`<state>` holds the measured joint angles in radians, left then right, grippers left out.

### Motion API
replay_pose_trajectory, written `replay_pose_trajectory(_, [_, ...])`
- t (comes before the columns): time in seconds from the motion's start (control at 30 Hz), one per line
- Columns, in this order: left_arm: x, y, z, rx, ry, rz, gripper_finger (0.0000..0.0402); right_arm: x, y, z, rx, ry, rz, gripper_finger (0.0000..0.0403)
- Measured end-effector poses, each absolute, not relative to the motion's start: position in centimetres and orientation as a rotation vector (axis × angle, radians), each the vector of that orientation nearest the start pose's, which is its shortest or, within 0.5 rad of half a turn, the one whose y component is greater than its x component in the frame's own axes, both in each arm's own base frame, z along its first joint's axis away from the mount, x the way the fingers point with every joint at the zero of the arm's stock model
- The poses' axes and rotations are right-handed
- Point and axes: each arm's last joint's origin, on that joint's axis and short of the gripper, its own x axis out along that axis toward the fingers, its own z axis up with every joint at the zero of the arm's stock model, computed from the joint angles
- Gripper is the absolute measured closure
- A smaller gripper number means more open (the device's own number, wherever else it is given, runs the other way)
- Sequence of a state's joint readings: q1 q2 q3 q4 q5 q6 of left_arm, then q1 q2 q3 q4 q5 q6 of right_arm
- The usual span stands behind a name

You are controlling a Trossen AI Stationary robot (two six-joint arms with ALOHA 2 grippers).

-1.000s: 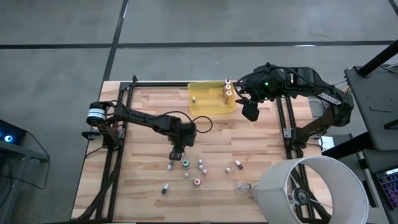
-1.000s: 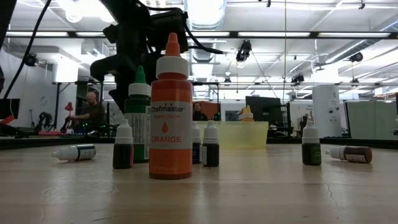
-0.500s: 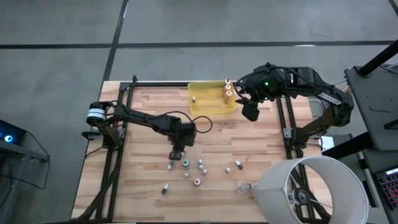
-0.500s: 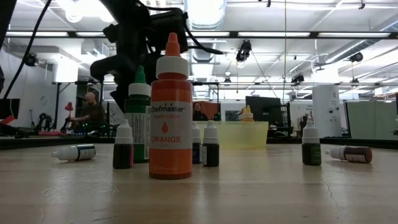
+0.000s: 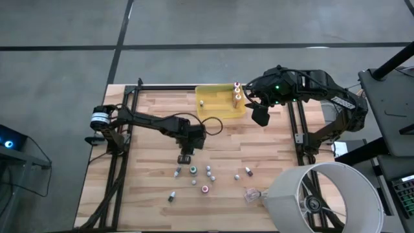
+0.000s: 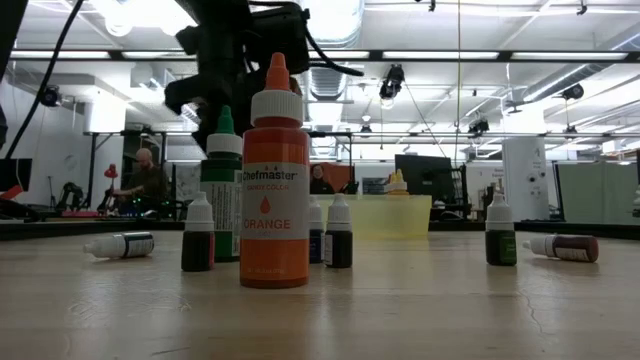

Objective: Pick & Place food coloring
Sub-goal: Put the top small violet food coloring bottle into the yellow bin

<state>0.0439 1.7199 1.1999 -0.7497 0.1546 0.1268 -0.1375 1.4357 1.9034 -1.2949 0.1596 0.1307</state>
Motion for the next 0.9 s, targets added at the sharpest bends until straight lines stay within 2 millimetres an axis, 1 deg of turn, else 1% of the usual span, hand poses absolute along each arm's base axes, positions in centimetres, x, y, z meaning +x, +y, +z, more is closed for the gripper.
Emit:
replay_pose_trajectory(0.2, [33.6, 4.0, 23.2, -0.019, 1.239, -0.043, 0.0358, 23.8, -3.8, 45.8, 0.113, 0.810, -0.334, 0.0229])
replay_pose_trajectory(0.4, [34.1, 8.2, 26.9, -0.051, 1.142, 0.082, 0.0358, 23.8, -3.8, 45.8, 0.113, 0.810, -0.334, 0.0229])
replay_pose_trajectory(0.6, [33.8, 12.4, 30.3, -0.076, 1.031, 0.193, 0.0358, 23.8, -3.8, 45.8, 0.113, 0.810, -0.334, 0.0229])
replay_pose_trajectory(0.67, [33.7, 13.7, 30.8, -0.093, 1.011, 0.230, 0.0358, 23.8, -3.8, 45.8, 0.114, 0.810, -0.334, 0.0229])
replay_pose_trajectory(0.73, [33.7, 14.9, 30.8, -0.112, 1.007, 0.261, 0.0358, 23.8, -3.8, 45.8, 0.114, 0.810, -0.334, 0.0229])
replay_pose_trajectory(0.9, [34.2, 16.8, 29.7, -0.131, 1.037, 0.285, 0.0358, 23.8, -3.8, 45.8, 0.114, 0.810, -0.334, 0.0229])
